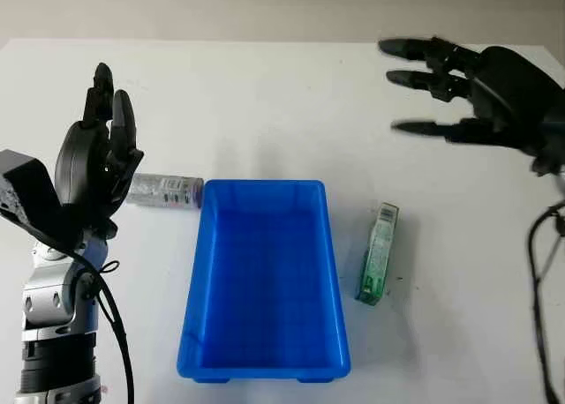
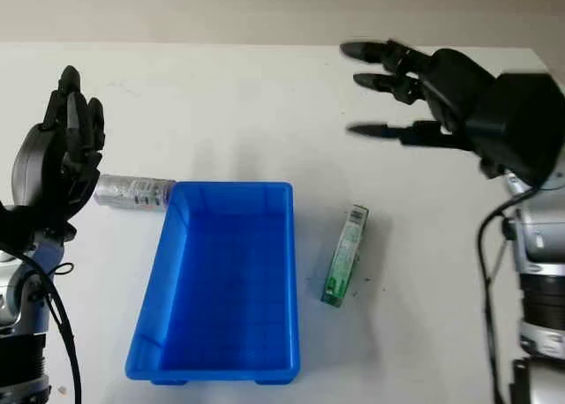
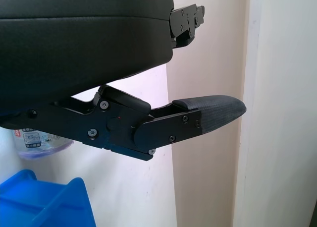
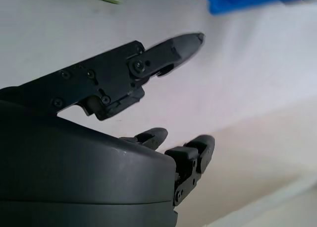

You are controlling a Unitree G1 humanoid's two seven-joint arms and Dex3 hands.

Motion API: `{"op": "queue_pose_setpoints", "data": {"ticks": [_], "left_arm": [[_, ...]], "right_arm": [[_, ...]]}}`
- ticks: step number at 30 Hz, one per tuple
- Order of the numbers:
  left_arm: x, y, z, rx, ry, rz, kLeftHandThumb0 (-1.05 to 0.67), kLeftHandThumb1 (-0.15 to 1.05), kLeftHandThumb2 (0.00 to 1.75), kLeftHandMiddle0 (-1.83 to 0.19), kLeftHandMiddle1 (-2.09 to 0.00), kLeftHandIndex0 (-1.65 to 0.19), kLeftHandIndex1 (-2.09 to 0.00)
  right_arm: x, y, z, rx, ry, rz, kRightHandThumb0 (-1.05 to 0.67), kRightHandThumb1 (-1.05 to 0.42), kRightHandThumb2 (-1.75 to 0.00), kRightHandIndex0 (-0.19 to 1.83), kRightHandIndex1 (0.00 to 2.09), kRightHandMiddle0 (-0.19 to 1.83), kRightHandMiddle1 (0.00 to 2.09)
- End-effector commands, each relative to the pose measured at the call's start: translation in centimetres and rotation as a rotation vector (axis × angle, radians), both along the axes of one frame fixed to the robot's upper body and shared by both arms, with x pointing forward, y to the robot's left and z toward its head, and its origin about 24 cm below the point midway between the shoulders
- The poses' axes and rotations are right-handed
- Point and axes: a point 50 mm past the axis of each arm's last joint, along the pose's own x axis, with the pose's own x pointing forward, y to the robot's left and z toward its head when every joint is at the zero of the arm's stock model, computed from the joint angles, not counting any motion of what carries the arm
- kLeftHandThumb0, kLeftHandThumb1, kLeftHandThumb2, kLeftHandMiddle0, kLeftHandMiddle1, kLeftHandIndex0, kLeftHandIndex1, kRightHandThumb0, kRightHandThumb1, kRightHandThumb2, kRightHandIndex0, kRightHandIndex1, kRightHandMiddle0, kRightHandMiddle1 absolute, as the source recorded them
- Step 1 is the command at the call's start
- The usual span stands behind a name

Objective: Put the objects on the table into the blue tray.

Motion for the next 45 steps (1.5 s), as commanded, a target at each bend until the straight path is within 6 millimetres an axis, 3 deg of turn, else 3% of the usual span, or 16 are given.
{"op": "queue_pose_setpoints", "data": {"ticks": [1,8,13,31,44,45], "left_arm": [[0.0,0.2,0.6,0.005,-0.015,-0.003,-0.77,1.05,0.61,0.19,0.00,0.19,0.00],[0.2,0.1,0.8,0.007,-0.014,-0.001,-0.76,1.05,0.60,0.19,0.00,0.19,0.00],[0.3,0.0,0.8,0.013,-0.013,-0.004,-0.76,1.05,0.61,0.19,0.00,0.19,0.00],[0.3,0.5,1.1,0.031,-0.009,0.000,-0.76,1.05,0.59,0.19,0.00,0.19,0.00],[0.2,0.5,1.3,0.034,-0.015,0.007,-0.76,1.05,0.61,0.19,0.00,0.19,0.00],[0.2,0.5,1.3,0.033,-0.016,0.004,-0.76,1.05,0.61,0.19,0.00,0.19,0.00]], "right_arm": [[-0.7,0.0,-0.1,-0.149,-0.018,0.043,-0.49,-0.78,-0.05,0.42,0.14,0.44,0.17],[-2.0,0.2,-1.0,-0.468,-0.077,0.165,-0.37,-0.79,-0.05,0.36,0.08,0.39,0.09],[-2.5,0.7,-1.6,-0.557,-0.126,0.228,-0.33,-0.83,-0.06,0.36,0.07,0.38,0.07],[-3.4,1.8,-5.6,-0.540,-0.102,0.380,-0.30,-0.88,-0.06,0.44,0.09,0.44,0.07],[-4.4,1.3,-8.1,-0.533,-0.028,0.428,-0.29,-0.89,-0.06,0.48,0.11,0.50,0.11],[-4.4,1.2,-8.3,-0.526,-0.057,0.442,-0.27,-0.91,-0.06,0.54,0.15,0.54,0.18]]}}
